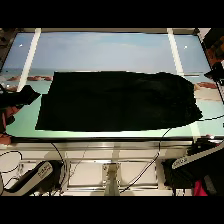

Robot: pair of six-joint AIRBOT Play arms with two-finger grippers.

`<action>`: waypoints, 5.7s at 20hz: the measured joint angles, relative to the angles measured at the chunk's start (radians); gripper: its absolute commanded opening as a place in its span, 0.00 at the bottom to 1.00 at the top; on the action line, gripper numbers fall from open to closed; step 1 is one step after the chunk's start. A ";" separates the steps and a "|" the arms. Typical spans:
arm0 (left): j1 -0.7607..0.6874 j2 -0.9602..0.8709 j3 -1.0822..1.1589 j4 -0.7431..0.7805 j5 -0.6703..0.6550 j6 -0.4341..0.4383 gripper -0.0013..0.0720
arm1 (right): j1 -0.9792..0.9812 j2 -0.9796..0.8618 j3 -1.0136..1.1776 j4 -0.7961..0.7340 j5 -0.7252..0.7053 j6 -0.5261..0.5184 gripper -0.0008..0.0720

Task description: Fold the clothes and pants, and hang the long-sleeved shirts on hangers.

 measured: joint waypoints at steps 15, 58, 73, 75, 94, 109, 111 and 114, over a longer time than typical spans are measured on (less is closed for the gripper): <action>0.484 0.451 -0.557 0.156 -0.103 -0.202 0.84 | 0.012 0.221 -0.629 0.296 -0.138 -0.335 0.83; 0.116 0.049 -0.486 -0.307 0.221 0.195 0.04 | -0.176 0.486 -0.969 0.256 -0.055 -0.341 0.09; 0.112 0.049 -0.483 -0.307 0.221 0.238 0.04 | -0.553 0.649 -1.294 0.230 -0.192 -0.195 0.80; 0.112 0.049 -0.483 -0.307 0.221 0.239 0.04 | -0.555 0.596 -1.297 0.242 -0.187 -0.212 0.80; 0.112 0.049 -0.483 -0.307 0.221 0.240 0.04 | -0.518 0.491 -1.254 0.304 -0.209 -0.414 0.86; 0.112 0.051 -0.473 -0.299 0.215 0.262 0.03 | -0.309 0.445 -1.189 0.239 -0.317 -0.372 0.09; 0.112 0.060 -0.444 -0.266 0.169 0.280 0.03 | -0.374 0.499 -1.187 0.219 -0.229 -0.368 0.09; 0.112 0.109 -0.364 -0.199 0.069 0.264 0.03 | -0.499 0.623 -1.185 0.214 -0.093 -0.409 0.09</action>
